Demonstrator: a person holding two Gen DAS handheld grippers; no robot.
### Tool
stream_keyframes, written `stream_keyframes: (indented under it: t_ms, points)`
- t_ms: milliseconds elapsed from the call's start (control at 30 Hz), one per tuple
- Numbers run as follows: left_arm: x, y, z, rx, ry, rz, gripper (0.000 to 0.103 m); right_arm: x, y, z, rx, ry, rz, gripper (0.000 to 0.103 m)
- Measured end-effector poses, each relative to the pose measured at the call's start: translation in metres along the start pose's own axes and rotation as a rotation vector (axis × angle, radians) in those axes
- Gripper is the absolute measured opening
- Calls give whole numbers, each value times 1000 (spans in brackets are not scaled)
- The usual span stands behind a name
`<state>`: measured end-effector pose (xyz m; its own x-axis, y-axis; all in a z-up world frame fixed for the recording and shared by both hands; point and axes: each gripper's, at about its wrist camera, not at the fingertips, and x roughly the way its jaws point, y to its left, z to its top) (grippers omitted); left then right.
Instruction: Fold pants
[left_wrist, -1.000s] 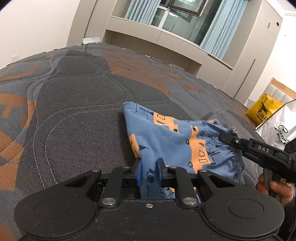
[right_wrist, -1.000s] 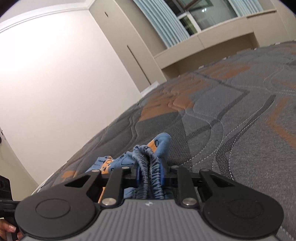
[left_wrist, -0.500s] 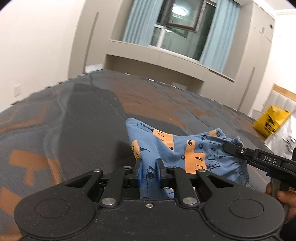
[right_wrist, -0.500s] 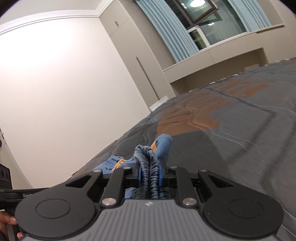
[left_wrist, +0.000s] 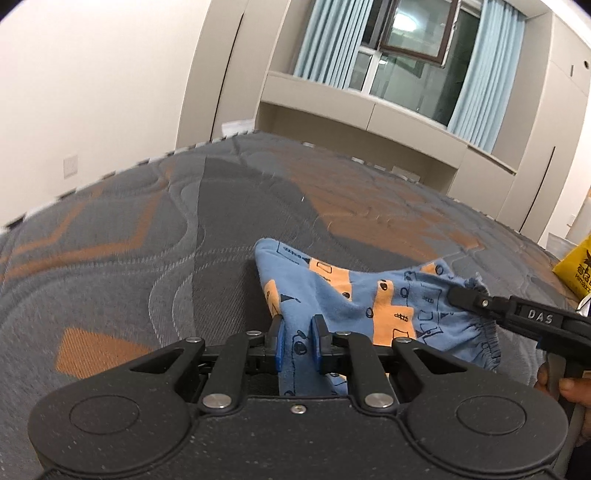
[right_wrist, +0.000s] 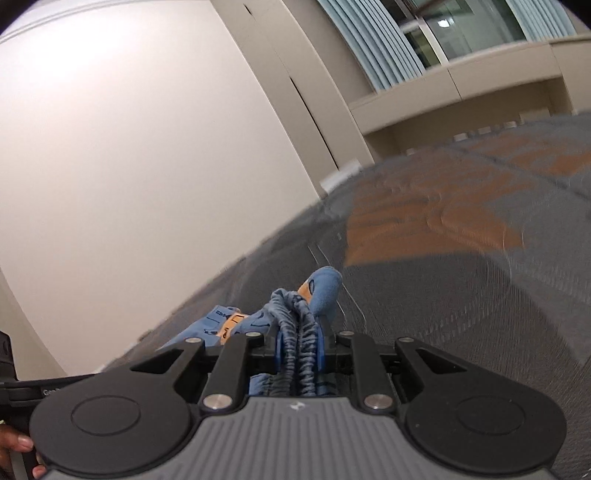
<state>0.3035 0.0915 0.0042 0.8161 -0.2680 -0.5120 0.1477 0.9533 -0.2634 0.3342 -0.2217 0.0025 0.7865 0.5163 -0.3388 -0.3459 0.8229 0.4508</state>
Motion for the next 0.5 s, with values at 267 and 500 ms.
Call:
stream_keyframes:
  t_ms: [267, 500]
  points:
    - [4, 11, -11, -30, 6, -12, 17, 6, -16, -11, 49, 35, -27, 22]
    - [5, 9, -11, -32, 22, -4, 20, 11, -19, -11, 62, 45, -46, 31]
